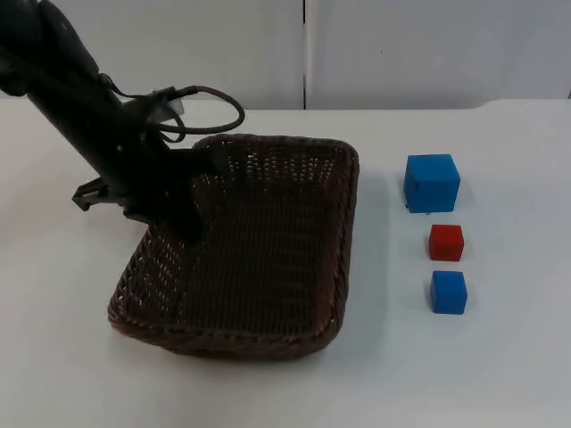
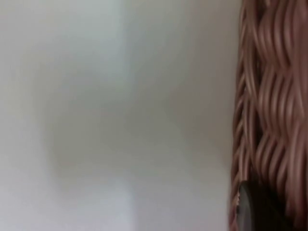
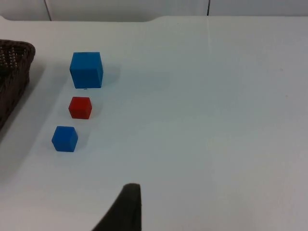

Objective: Pick up the basket with the left hand and place the largest block into the basket with the right hand.

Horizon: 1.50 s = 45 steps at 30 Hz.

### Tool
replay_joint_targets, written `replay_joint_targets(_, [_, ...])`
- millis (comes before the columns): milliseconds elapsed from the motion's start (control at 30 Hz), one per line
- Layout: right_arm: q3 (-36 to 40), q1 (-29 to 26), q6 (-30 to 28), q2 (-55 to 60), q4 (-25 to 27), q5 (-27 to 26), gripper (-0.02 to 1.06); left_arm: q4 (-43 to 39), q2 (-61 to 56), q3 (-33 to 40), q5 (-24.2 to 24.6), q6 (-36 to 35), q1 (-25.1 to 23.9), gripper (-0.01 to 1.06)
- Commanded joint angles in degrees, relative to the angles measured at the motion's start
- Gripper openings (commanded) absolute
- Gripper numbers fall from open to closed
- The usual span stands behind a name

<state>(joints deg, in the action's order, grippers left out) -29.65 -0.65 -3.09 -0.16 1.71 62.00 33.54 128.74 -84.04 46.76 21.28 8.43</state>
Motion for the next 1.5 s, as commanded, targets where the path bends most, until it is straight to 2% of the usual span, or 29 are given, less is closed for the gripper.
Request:
replay_joint_targets(0, [0.04,-0.12,-0.41,0.16,-0.02,-0.24,1.05,0.88,-2.17,-0.25,1.25,-1.68,0.17,0.0])
replay_joint_targets(267, [0.04,-0.12,-0.41,0.16,-0.02,-0.24,1.05,0.88,-8.05,-0.25,4.95,-2.99,0.17,0.0])
replay_joint_targets(400, [0.04,-0.12,-0.41,0.16,-0.02,-0.24,1.05,1.78,-11.9,-0.25,8.52,-3.78,0.17,0.0])
replay_joint_targets(567, [0.04,-0.12,-0.41,0.16,-0.02,-0.24,1.05,2.91,-14.57,0.96,9.94,-3.78,0.17,0.0])
replay_joint_targets(733, [0.04,-0.12,-0.41,0.16,-0.02,-0.24,1.05,3.27,-18.76,6.67,8.18,-3.78,0.17,0.0])
replay_joint_targets(900, [0.04,-0.12,-0.41,0.16,-0.02,-0.24,1.05,5.01,-24.28,15.86,5.71,-2.92,0.17,0.0])
replay_joint_targets(1100, [0.04,-0.12,-0.41,0.16,-0.02,-0.24,1.05,5.62,-27.83,22.15,2.71,-2.0,0.17,0.0])
replay_joint_targets(1233, [0.04,-0.12,-0.41,0.16,-0.02,-0.24,1.05,10.62,-30.41,28.92,1.69,3.97,0.17,0.0])
replay_joint_targets(1467, [0.04,-0.12,-0.41,0.16,-0.02,-0.24,1.05,14.73,-30.99,33.36,1.02,10.27,0.17,0.0])
